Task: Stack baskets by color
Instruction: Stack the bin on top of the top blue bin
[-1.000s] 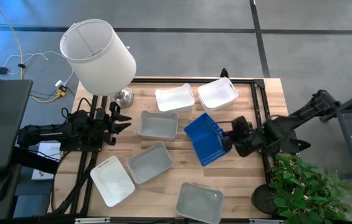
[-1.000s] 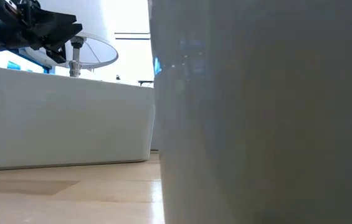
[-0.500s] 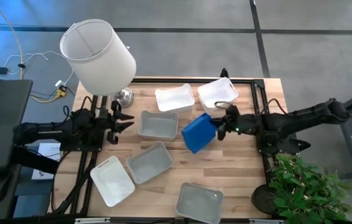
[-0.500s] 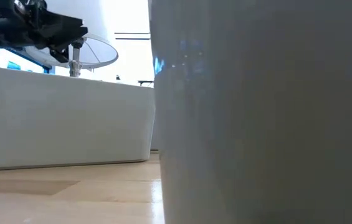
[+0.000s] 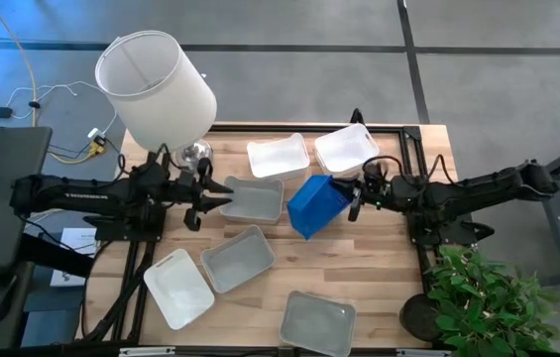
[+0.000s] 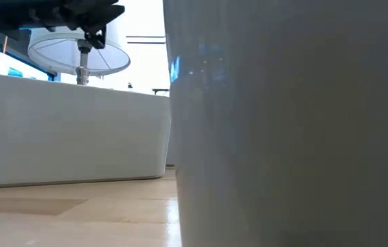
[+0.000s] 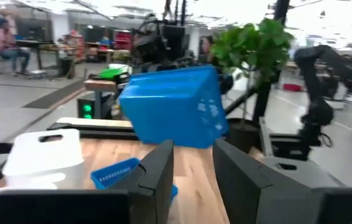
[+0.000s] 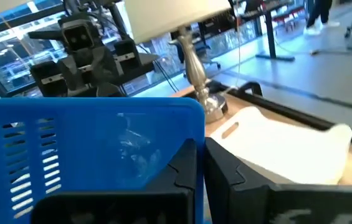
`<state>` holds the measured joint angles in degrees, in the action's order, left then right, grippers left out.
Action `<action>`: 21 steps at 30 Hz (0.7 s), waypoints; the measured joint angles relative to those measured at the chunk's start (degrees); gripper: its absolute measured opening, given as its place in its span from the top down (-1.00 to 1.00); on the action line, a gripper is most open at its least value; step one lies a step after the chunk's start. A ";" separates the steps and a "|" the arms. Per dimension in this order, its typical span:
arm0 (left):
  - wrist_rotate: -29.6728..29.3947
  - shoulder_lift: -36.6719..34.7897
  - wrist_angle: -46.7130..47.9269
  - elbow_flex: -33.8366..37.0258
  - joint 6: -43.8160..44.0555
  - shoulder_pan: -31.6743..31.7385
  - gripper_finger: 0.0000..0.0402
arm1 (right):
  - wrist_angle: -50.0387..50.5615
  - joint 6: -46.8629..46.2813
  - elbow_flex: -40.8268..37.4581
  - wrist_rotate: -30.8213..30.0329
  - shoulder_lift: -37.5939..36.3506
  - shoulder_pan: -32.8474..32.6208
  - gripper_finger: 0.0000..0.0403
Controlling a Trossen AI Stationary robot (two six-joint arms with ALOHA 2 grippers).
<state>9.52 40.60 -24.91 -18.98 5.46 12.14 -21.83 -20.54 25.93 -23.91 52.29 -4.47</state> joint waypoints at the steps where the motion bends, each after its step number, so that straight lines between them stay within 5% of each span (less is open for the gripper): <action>1: -1.32 0.72 -0.12 -0.31 -0.53 -0.52 0.53 | -0.57 0.92 0.00 0.00 0.00 0.00 1.00; 14: -5.74 -0.51 1.49 -1.05 -5.60 -4.08 0.96 | -0.32 1.11 0.02 -1.04 0.02 0.00 1.00; 21: -5.95 -0.75 3.02 -1.05 -6.19 -4.07 1.00 | -0.32 1.10 0.02 -1.04 0.02 0.00 1.00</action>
<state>3.57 39.86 -21.89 -20.03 -0.73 8.08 -22.15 -19.44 25.96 -24.95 52.31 -4.47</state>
